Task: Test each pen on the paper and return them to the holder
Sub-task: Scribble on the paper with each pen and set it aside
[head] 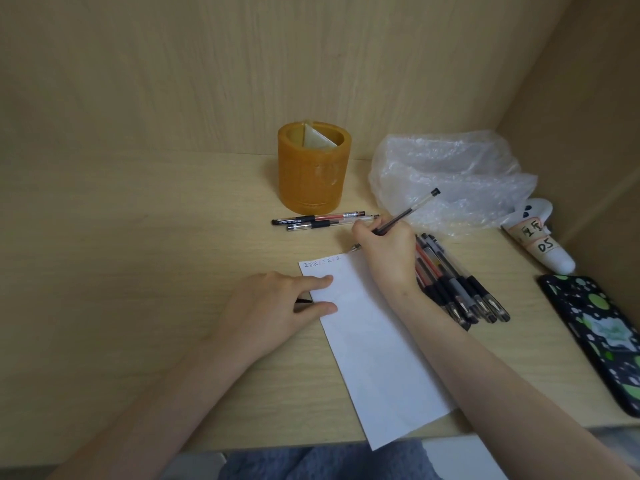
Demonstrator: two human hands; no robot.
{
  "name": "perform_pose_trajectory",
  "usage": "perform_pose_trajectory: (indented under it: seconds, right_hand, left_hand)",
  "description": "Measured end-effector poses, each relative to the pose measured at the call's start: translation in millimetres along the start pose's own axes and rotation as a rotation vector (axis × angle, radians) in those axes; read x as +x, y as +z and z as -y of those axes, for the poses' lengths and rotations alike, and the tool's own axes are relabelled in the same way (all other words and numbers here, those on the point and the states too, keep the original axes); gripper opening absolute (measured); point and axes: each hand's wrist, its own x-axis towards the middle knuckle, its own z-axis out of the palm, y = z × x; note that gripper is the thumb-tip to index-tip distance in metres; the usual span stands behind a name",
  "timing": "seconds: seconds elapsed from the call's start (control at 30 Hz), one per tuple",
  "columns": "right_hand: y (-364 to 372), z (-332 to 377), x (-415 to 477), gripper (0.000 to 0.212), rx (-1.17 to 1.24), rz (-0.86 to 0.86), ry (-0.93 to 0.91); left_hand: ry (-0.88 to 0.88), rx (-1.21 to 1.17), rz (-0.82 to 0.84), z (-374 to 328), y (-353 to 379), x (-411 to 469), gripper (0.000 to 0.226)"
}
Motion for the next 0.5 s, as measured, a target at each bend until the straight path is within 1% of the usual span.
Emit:
perform_pose_trajectory:
  seconds: [0.1,0.23,0.5]
  right_hand:
    - [1.0,-1.4,0.9,0.036,-0.056,0.004,-0.036]
    - [4.1,-5.1,0.6,0.035,-0.061,0.006,-0.069]
    - [5.4,-7.4,0.8,0.026,-0.071,0.033,-0.055]
  left_hand:
    - [0.003,-0.01,-0.001,0.0,0.0,0.0,0.046]
    - [0.011,-0.012,-0.012,-0.4,-0.3,-0.2,0.046]
    - [0.004,-0.033,-0.01,-0.6,-0.1,-0.6,0.046]
